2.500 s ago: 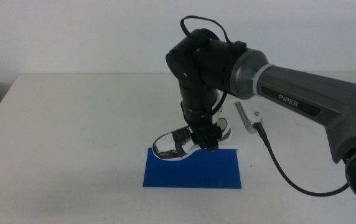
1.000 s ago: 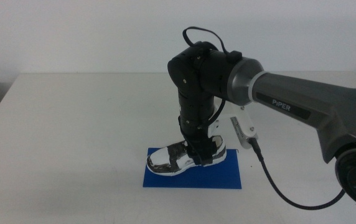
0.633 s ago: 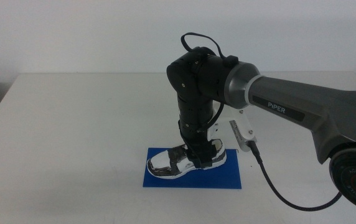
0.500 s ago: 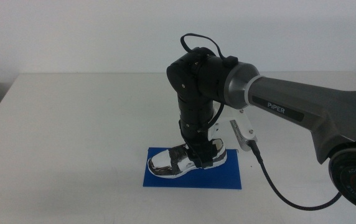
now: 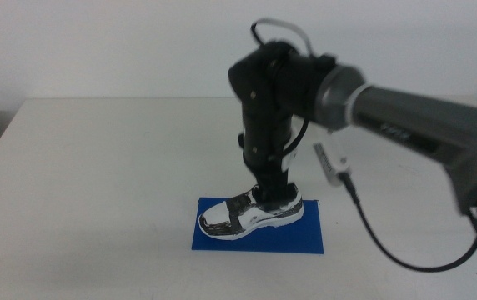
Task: Use one arm to grab the shoe from the table and place it on the mat.
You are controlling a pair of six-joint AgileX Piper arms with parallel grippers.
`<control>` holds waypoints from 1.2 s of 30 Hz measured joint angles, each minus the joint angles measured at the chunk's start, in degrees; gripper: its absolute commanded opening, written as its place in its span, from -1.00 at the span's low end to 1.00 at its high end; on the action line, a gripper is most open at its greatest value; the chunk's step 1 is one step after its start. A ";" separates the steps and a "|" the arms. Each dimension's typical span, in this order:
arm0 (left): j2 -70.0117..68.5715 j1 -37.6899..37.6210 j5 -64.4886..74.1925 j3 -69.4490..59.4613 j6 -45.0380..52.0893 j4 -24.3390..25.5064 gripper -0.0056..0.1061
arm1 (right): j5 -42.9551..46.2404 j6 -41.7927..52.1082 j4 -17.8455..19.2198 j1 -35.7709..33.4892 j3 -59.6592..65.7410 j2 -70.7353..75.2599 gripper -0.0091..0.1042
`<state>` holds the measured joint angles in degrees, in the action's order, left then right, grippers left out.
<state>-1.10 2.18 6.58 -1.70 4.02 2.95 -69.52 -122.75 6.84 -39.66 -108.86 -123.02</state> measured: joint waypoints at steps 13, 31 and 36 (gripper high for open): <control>0.00 0.00 0.00 0.00 0.00 0.00 0.78 | -1.21 31.21 10.91 0.00 0.00 20.94 0.74; 0.00 0.00 0.00 0.00 0.00 0.00 0.78 | -2.58 90.00 26.04 4.78 3.72 43.30 0.74; 0.00 0.00 0.00 0.00 0.00 0.00 0.78 | 0.69 90.17 24.62 9.44 12.71 54.34 0.74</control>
<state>-1.10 2.18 6.58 -1.70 4.02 2.95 -68.84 -32.57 31.46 -30.22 -96.16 -68.67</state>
